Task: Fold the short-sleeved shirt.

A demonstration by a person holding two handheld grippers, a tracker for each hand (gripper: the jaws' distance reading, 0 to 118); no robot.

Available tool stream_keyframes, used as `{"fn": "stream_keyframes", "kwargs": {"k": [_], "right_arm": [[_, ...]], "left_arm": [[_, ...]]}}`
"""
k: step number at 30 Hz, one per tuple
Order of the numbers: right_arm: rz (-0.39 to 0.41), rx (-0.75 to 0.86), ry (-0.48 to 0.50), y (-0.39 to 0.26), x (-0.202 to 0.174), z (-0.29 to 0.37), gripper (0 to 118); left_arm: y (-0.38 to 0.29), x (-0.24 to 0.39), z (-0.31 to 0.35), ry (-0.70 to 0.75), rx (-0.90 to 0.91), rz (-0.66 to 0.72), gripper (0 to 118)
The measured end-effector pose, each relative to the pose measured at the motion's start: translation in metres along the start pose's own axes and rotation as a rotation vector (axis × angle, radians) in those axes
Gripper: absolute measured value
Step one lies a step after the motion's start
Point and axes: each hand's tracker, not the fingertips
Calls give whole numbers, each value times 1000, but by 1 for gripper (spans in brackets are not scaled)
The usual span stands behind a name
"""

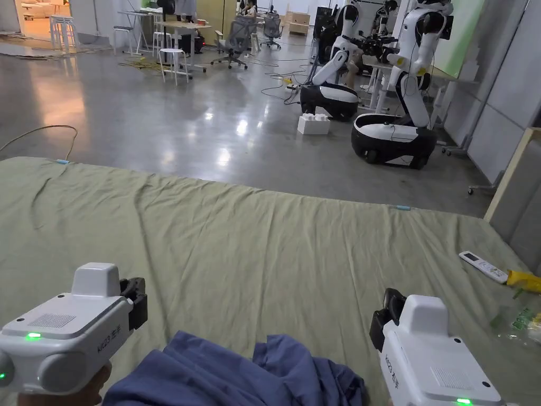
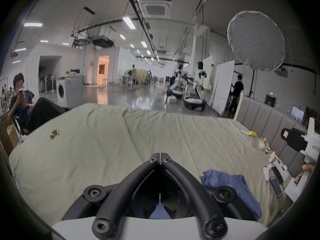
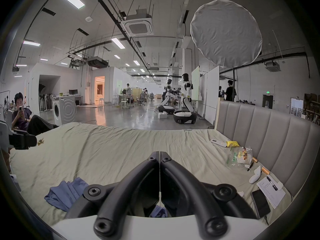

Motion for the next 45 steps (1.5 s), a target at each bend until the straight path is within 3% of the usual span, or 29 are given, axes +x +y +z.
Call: {"fn": "stream_keyframes", "kwargs": {"k": [10, 13, 14, 23, 28, 31, 34, 38, 45], "right_arm": [[17, -63, 2, -19, 2, -9, 1], [21, -86, 1, -27, 3, -13, 1], [18, -96, 1, -30, 3, -14, 1], [8, -154, 2, -47, 3, -22, 1], [8, -187, 3, -55, 5, -29, 1], [27, -241, 11, -62, 9, -42, 1], [20, -341, 24, -72, 16, -63, 3], [-6, -555, 55, -93, 26, -99, 55], [140, -777, 138, -146, 18, -148, 73]], "left_arm": [[-51, -29, -58, -12, -425, 32, 4], [-75, -35, -60, 21, -461, 7, 67], [-86, -37, -59, 39, -483, 5, 80], [-137, -41, -64, 111, -645, 8, 79], [-142, -29, -71, 136, -613, -74, 75], [-142, -17, -68, 120, -596, -127, 51], [-142, -13, -69, 93, -589, -123, 12], [-138, -14, -65, 58, -601, -98, 7], [-127, -26, -49, 15, -556, -37, 7]]}}
